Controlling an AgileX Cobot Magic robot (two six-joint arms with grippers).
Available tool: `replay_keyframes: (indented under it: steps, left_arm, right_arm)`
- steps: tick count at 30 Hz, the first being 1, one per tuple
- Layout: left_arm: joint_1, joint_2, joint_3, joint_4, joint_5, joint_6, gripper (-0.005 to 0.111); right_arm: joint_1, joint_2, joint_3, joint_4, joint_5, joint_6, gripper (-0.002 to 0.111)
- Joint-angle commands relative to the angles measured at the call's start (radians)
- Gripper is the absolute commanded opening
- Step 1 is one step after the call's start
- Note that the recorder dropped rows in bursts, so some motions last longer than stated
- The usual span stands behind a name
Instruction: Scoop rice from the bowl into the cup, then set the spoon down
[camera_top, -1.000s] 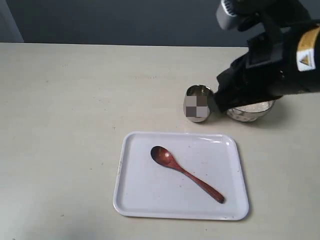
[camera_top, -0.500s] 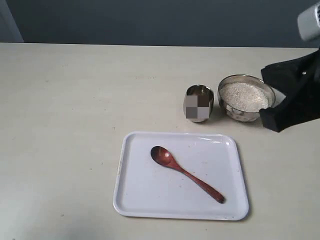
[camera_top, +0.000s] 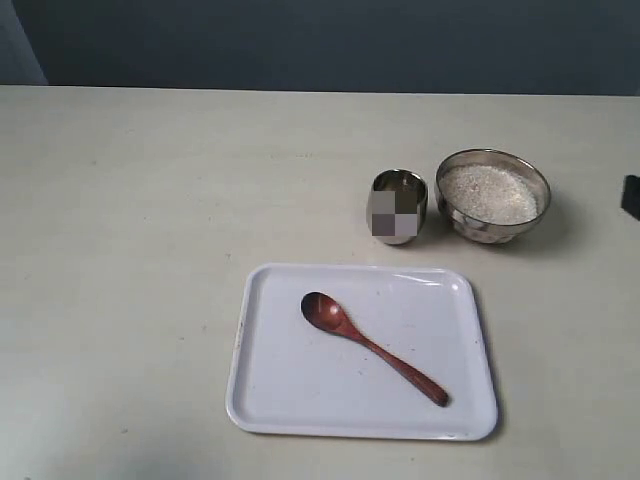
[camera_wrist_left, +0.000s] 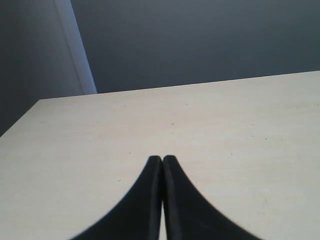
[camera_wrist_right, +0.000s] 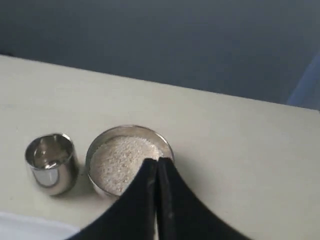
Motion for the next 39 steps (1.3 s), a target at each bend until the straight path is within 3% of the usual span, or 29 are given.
replay_keyframes:
  steps: [1, 7, 15, 19, 21, 22, 24, 25, 29, 35, 39]
  left_arm:
    - [0.000, -0.005, -0.003, -0.002, -0.005, -0.006, 0.000]
    - [0.000, -0.005, -0.003, -0.002, -0.005, -0.006, 0.000]
    - [0.000, -0.005, -0.003, -0.002, -0.005, -0.006, 0.000]
    - [0.000, -0.005, -0.003, -0.002, -0.005, -0.006, 0.000]
    - [0.000, -0.005, -0.003, -0.002, -0.005, -0.006, 0.000]
    - [0.000, -0.005, -0.003, -0.002, -0.005, -0.006, 0.000]
    - [0.000, -0.005, -0.003, -0.003, -0.007, -0.006, 0.000]
    - [0.000, -0.005, -0.003, -0.003, -0.007, -0.006, 0.000]
    - [0.000, -0.005, -0.003, -0.003, -0.007, -0.006, 0.000]
    - [0.000, -0.005, -0.003, -0.003, -0.007, -0.006, 0.000]
    - [0.000, -0.005, -0.003, -0.003, -0.007, -0.006, 0.000]
  right_arm:
    - [-0.217, -0.189, 0.082, -0.014, -0.159, 0.005, -0.001]
    - [-0.438, -0.373, 0.147, 0.124, -0.239, -0.142, -0.001]
    - [-0.450, -0.408, 0.147, 0.235, -0.053, -0.197, -0.001]
    - [-0.450, -0.379, 0.147, 0.313, -0.074, -0.308, -0.001]
    - [-0.450, -0.379, 0.147, 0.415, -0.082, -0.442, -0.001]
    - [-0.450, -0.386, 0.150, 0.616, -0.082, -0.698, -0.001]
    - [-0.450, -0.398, 0.177, 0.787, -0.108, -0.913, -0.001]
    - [-0.451, -0.410, 0.200, 0.810, -0.135, -0.938, -0.001]
    - [-0.578, -0.508, 0.313, 0.935, -0.229, -0.940, -0.001]
    - [-0.725, -0.590, 0.327, 0.992, -0.141, -0.973, -0.001]
    - [-0.764, -0.636, 0.388, 1.084, -0.132, -1.089, -0.001]
